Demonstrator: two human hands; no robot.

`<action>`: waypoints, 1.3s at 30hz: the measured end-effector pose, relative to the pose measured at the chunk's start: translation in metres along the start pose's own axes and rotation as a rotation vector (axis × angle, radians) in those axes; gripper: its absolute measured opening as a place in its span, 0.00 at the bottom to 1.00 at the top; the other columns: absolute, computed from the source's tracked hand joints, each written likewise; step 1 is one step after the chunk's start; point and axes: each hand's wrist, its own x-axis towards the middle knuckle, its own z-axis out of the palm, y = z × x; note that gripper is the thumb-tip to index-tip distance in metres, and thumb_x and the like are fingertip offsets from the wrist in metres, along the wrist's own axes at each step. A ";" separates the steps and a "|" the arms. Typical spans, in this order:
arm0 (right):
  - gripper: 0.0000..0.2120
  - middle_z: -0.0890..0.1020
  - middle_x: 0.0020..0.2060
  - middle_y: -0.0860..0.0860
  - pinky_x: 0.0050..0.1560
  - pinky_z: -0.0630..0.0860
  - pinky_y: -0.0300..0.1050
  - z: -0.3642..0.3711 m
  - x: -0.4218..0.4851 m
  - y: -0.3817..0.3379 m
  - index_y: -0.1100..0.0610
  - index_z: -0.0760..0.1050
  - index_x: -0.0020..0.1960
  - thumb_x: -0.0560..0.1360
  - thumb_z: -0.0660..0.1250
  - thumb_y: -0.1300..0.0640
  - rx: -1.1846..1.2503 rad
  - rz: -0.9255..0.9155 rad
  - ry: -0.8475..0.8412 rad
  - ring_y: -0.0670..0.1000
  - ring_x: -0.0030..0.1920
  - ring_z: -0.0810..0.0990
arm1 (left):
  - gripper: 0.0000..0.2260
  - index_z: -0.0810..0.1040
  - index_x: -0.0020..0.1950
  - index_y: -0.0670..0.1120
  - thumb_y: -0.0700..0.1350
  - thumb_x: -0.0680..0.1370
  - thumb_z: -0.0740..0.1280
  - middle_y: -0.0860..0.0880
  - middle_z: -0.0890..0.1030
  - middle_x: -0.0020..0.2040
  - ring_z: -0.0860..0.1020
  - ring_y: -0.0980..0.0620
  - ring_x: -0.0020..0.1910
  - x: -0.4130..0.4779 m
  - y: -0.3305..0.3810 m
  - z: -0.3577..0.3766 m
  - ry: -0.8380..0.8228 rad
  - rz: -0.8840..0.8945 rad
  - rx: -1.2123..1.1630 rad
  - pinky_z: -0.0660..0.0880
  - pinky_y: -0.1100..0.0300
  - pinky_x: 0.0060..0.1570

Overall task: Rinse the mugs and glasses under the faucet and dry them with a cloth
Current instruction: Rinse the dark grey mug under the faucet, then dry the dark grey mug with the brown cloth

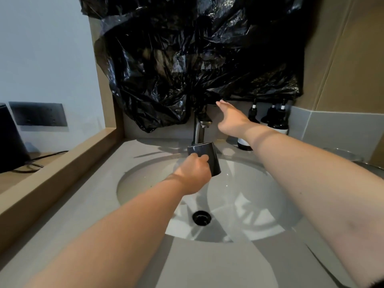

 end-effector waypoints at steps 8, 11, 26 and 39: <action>0.33 0.63 0.73 0.55 0.65 0.65 0.46 0.029 -0.076 0.045 0.55 0.52 0.76 0.75 0.62 0.59 0.120 0.374 -0.042 0.57 0.71 0.65 | 0.09 0.78 0.54 0.46 0.40 0.78 0.59 0.51 0.77 0.51 0.68 0.49 0.56 -0.007 -0.005 -0.013 -0.072 -0.015 0.023 0.69 0.59 0.44; 0.31 0.61 0.74 0.55 0.66 0.66 0.46 0.035 -0.107 0.055 0.58 0.53 0.76 0.76 0.61 0.56 -0.179 0.369 -0.422 0.56 0.71 0.65 | 0.08 0.78 0.53 0.45 0.40 0.78 0.60 0.50 0.77 0.51 0.69 0.48 0.55 -0.002 0.010 -0.019 -0.061 0.136 0.133 0.66 0.58 0.39; 0.14 0.79 0.56 0.51 0.58 0.72 0.49 -0.082 -0.230 0.068 0.55 0.77 0.58 0.75 0.60 0.60 -0.211 0.131 0.387 0.54 0.58 0.75 | 0.17 0.70 0.32 0.43 0.45 0.80 0.63 0.46 0.77 0.32 0.74 0.52 0.32 0.024 0.076 -0.103 0.239 -0.872 -2.260 0.75 0.61 0.34; 0.32 0.59 0.75 0.56 0.73 0.55 0.58 -0.153 -0.349 0.260 0.52 0.61 0.75 0.72 0.63 0.64 -0.073 0.887 0.308 0.61 0.74 0.56 | 0.17 0.70 0.31 0.43 0.45 0.80 0.63 0.47 0.77 0.32 0.75 0.51 0.35 0.036 0.116 -0.148 0.352 -0.794 -2.273 0.77 0.57 0.43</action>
